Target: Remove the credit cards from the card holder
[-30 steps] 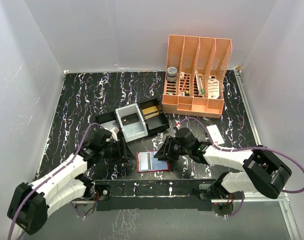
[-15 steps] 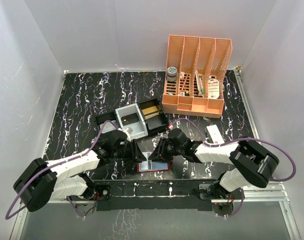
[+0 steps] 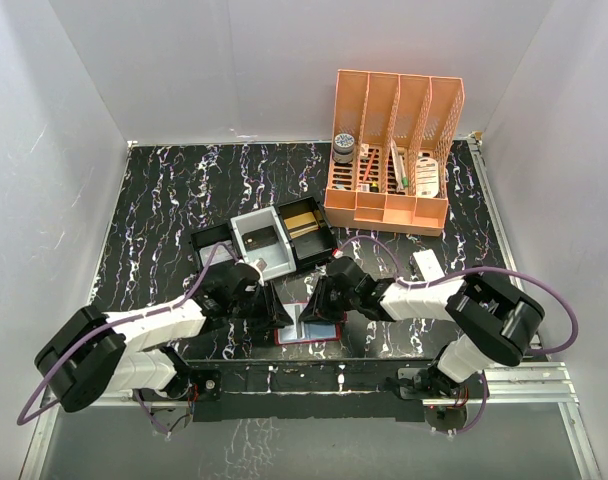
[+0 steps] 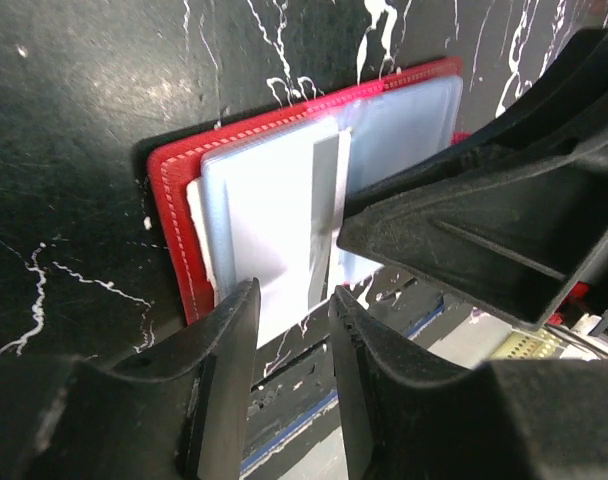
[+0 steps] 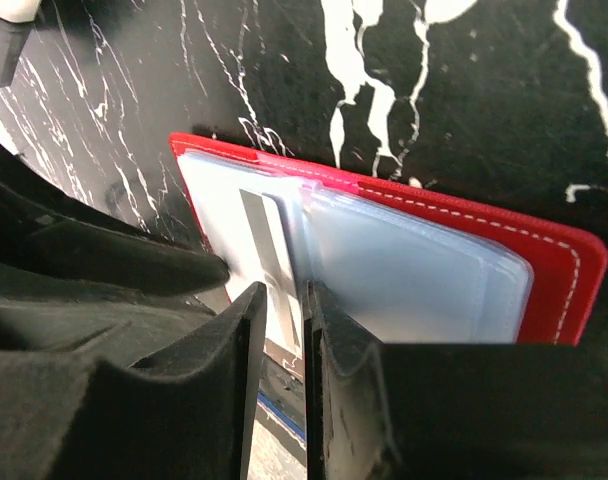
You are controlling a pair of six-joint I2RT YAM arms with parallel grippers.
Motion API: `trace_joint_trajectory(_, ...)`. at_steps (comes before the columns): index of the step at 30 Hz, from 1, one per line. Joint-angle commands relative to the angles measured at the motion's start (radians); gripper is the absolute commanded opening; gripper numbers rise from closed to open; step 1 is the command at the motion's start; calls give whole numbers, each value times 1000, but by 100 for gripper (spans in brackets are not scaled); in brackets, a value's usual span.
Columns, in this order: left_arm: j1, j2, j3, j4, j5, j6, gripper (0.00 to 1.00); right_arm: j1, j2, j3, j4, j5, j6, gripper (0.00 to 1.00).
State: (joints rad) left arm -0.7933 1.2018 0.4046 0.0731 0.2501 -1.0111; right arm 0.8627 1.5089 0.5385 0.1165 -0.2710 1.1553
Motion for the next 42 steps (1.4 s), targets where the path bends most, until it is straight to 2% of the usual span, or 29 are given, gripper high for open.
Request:
trace_joint_trajectory(1, -15, 1, -21, -22, -22, -7, 33, 13, 10, 60, -67, 91, -45, 20)
trace_joint_trajectory(5, -16, -16, 0, -116, -66, 17, 31, 15, -5, 19, -3, 71, -25, 20)
trace_joint_trajectory(12, -20, -3, 25, -185, -71, 27, 29, 14, 33, 2, 80, 1, -12, 20)
trace_joint_trajectory(17, -27, 35, 49, -187, -81, 23, 26, 14, 36, 6, 53, 3, -20, 19)
trace_joint_trajectory(24, -54, 118, 50, -180, -77, 23, 19, 13, 33, -5, 120, -41, -15, 20)
trace_joint_trajectory(27, -57, 138, 60, -197, -85, 33, 15, 12, 34, -8, 128, -49, -19, 17)
trace_joint_trajectory(33, -61, 138, 78, -242, -125, 38, 14, 3, -25, -24, 133, -53, -39, 0)
trace_joint_trajectory(42, -60, 162, 125, -303, -176, 65, 11, -32, -78, -60, 157, -74, -39, 0)
